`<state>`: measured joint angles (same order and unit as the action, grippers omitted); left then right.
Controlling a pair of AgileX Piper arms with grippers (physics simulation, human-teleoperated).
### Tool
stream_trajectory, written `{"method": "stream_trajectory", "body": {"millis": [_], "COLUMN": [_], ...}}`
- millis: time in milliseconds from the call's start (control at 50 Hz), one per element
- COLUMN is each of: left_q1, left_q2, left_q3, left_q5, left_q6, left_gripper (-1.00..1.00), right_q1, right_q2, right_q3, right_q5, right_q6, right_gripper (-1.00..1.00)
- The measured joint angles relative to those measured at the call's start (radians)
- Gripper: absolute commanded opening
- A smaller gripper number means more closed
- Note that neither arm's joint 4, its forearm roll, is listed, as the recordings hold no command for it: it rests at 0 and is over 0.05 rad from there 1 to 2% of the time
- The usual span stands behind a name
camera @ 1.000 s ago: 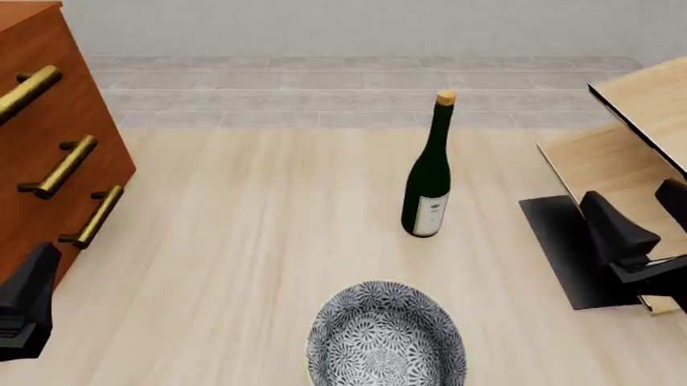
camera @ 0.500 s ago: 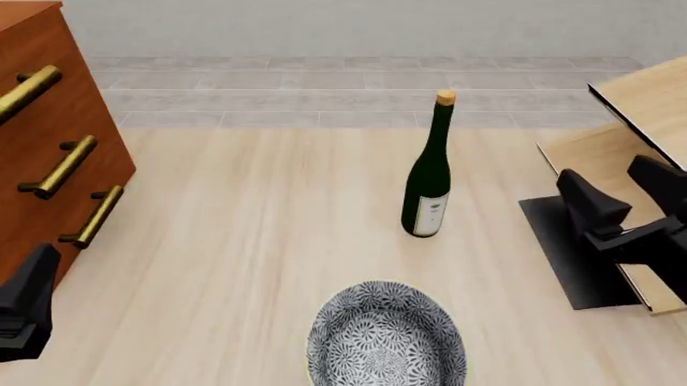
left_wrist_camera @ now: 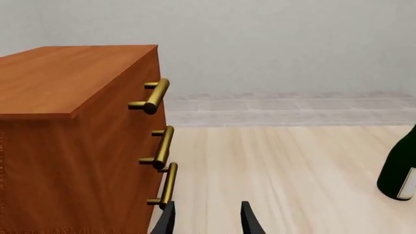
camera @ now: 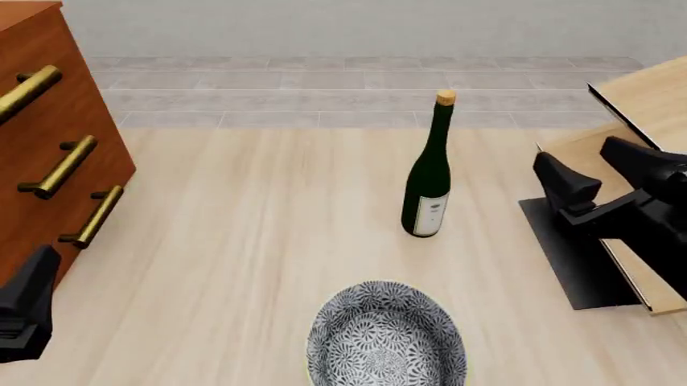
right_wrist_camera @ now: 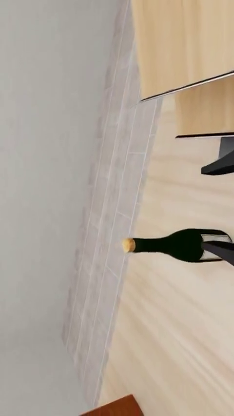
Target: Put the wine bottle on the wine rack.
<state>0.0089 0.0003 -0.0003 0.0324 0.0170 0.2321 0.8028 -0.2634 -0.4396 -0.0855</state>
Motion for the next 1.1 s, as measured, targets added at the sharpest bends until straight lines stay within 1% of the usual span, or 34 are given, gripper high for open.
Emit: {"method": "stream_trajectory", "body": {"millis": [220,660,1100], "left_q1": [-0.001,0.001,0.007], "left_q2": [0.0,0.0,0.0], "left_q3": [0.0,0.0,0.0], "left_q5": [0.005,0.011,0.019], "left_q6": [0.004,0.007,0.012], "left_gripper": [1.0,1.0,1.0], "right_q1": [0.019,0.057,0.095], "right_q2": [0.054,0.189,0.306], "right_q3": [-0.031,-0.093,-0.175], "right_q5": [-0.022,-0.096,-0.139], "right_q6": [0.0,0.008,0.017], "right_gripper": [1.0,1.0,1.0]}}
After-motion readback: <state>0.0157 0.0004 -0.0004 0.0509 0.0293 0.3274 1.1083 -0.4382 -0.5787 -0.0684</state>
